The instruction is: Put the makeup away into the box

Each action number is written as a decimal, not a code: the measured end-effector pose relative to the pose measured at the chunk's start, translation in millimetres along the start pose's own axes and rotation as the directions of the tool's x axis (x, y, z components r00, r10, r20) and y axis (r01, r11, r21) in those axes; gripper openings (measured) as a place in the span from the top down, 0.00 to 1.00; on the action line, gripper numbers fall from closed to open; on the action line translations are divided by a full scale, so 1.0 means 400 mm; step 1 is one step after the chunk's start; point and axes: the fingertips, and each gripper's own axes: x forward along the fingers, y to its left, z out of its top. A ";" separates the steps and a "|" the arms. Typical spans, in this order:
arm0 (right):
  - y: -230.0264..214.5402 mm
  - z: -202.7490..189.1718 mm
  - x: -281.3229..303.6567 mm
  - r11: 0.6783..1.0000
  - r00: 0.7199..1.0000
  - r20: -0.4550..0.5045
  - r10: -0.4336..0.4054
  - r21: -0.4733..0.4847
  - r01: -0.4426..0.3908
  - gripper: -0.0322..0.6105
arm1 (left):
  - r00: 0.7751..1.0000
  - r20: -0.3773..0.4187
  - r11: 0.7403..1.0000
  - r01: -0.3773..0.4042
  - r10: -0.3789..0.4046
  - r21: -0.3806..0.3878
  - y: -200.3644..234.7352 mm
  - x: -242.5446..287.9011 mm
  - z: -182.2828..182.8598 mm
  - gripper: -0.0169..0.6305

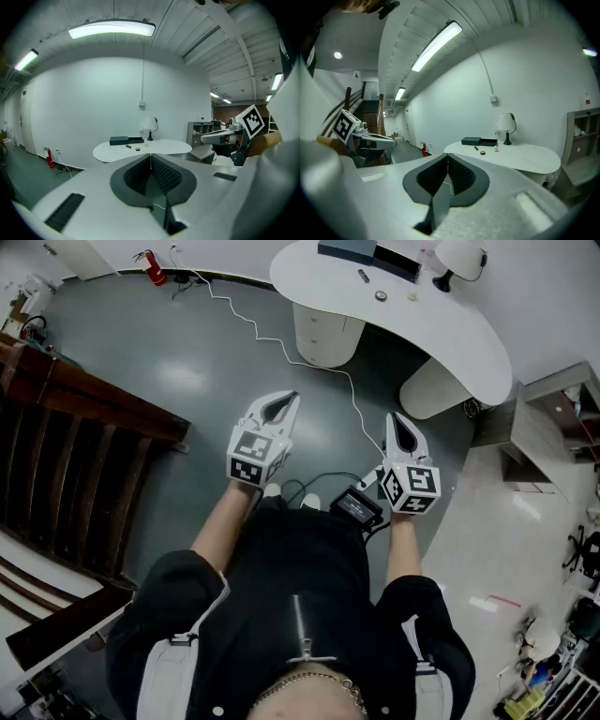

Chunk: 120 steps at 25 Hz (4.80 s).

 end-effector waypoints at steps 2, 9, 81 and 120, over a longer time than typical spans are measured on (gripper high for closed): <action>0.003 0.002 -0.004 1.000 1.000 0.006 0.000 -0.014 0.000 0.94 | 1.000 -0.003 1.000 -0.001 0.001 -0.005 -0.001 -0.001 -0.004 0.95; 0.001 0.010 -0.004 0.999 1.000 0.005 0.024 -0.036 -0.024 0.94 | 1.000 -0.019 1.000 -0.012 0.012 -0.003 -0.009 0.014 -0.009 0.95; -0.596 0.271 1.086 0.998 0.994 -0.089 -0.070 -0.010 0.069 0.94 | 0.965 -0.140 0.974 0.226 -0.221 0.022 0.500 1.220 0.224 0.95; -0.770 -0.029 1.367 0.956 0.815 -0.564 0.133 -0.144 -0.256 0.70 | 0.903 -0.277 0.939 0.344 -0.328 0.009 0.529 1.567 0.222 0.95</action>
